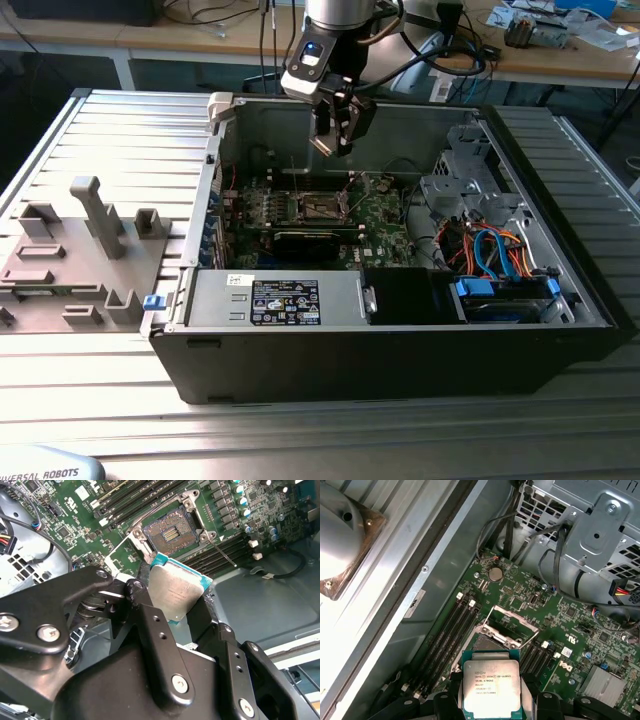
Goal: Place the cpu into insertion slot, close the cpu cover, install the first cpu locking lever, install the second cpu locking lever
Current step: 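Place the cpu into insertion slot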
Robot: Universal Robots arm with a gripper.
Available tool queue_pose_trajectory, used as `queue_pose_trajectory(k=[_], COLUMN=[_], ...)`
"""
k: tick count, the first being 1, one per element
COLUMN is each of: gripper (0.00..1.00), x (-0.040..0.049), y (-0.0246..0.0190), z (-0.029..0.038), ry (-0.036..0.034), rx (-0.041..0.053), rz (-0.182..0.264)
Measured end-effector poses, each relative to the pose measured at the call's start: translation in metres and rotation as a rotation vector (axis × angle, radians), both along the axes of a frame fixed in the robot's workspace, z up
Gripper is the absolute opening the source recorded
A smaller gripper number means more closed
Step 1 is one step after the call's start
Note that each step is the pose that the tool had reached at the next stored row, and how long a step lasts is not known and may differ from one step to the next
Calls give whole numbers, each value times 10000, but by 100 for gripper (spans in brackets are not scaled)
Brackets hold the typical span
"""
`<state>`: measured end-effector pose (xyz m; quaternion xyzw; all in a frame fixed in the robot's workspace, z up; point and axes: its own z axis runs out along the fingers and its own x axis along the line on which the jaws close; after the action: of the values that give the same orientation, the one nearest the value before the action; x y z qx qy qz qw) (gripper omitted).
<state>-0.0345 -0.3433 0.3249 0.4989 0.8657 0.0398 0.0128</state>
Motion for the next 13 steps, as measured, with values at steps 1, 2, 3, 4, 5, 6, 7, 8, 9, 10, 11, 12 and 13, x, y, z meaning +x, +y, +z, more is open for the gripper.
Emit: queue_pose_trajectory(k=[1, 2, 3, 4, 5, 6, 7, 8, 9, 10, 11, 12, 13], gripper=[54, 54, 54, 54, 54, 54, 54, 54, 54, 54, 54, 54, 54], x=[0, 0, 0, 0, 0, 0, 0, 0, 0, 0, 0, 0, 0], y=[0, 0, 0, 0, 0, 0, 0, 0, 0, 0, 0, 0, 0], z=[0, 0, 0, 0, 0, 0, 0, 0, -1, -1, -1, -1, -1], ry=[0, 0, 0, 0, 0, 0, 0, 0, 0, 0, 0, 0, 0], rx=[0, 0, 0, 1, 1, 1, 0, 0, 0, 0, 1, 0, 0], rz=[-6, -13, -19, -27, -33, -41, -46, -53, -60, -65, -70, -76, -83])
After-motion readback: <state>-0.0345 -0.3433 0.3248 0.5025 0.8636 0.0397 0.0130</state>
